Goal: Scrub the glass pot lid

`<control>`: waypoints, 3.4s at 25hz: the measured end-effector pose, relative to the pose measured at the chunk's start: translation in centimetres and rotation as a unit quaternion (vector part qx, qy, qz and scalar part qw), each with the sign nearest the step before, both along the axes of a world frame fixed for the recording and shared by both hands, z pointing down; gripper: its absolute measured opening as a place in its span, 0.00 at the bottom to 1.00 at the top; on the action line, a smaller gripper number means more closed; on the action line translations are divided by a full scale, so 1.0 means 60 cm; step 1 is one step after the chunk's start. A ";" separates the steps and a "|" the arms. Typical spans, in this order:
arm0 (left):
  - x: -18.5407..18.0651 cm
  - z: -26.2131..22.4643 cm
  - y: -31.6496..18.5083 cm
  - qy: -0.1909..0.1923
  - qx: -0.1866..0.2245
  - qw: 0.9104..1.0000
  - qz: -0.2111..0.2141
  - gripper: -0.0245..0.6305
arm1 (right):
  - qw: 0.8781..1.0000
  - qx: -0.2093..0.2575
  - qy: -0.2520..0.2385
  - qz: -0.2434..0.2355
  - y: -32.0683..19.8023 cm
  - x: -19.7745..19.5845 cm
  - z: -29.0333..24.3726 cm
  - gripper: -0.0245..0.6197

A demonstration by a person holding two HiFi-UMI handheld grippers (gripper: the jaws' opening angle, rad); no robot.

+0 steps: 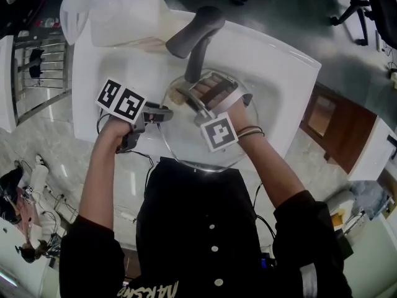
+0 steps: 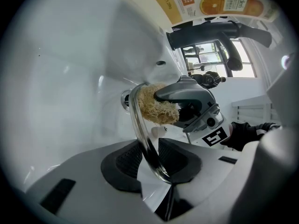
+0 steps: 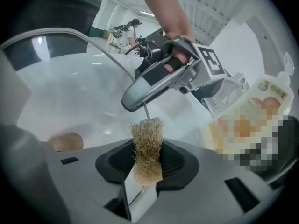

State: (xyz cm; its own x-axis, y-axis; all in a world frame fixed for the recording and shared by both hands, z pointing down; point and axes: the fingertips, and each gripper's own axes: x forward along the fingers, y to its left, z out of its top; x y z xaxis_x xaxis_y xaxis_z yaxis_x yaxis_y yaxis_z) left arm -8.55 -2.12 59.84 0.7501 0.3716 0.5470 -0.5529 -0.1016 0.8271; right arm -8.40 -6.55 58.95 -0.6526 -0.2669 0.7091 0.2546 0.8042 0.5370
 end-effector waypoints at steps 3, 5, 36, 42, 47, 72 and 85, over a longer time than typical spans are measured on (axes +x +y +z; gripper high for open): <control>0.000 0.000 0.001 -0.004 0.005 1.000 0.005 0.23 | 1.000 -0.009 0.002 -0.009 0.008 -0.001 0.010 0.27; 0.000 0.000 0.001 -0.005 0.007 1.000 0.007 0.23 | 1.000 -0.016 0.005 -0.014 0.010 0.000 0.013 0.27; 0.000 0.002 0.001 -0.008 0.008 1.000 0.000 0.23 | 0.969 -0.137 0.187 -0.089 0.110 0.202 0.046 0.26; 0.000 0.002 0.001 -0.006 0.005 1.000 -0.006 0.23 | 0.952 -0.155 0.238 -0.117 0.136 0.250 0.041 0.26; 0.000 0.003 0.001 -0.005 0.003 1.000 -0.013 0.23 | 0.934 -0.162 0.280 -0.154 0.159 0.285 0.032 0.26; 0.002 -0.003 0.001 0.017 -0.013 0.999 -0.042 0.22 | 0.990 -0.081 0.097 -0.069 0.072 0.122 -0.028 0.26; 0.007 -0.007 0.001 0.062 -0.041 0.997 -0.033 0.22 | 0.998 0.020 0.005 -0.067 0.042 -0.007 -0.008 0.26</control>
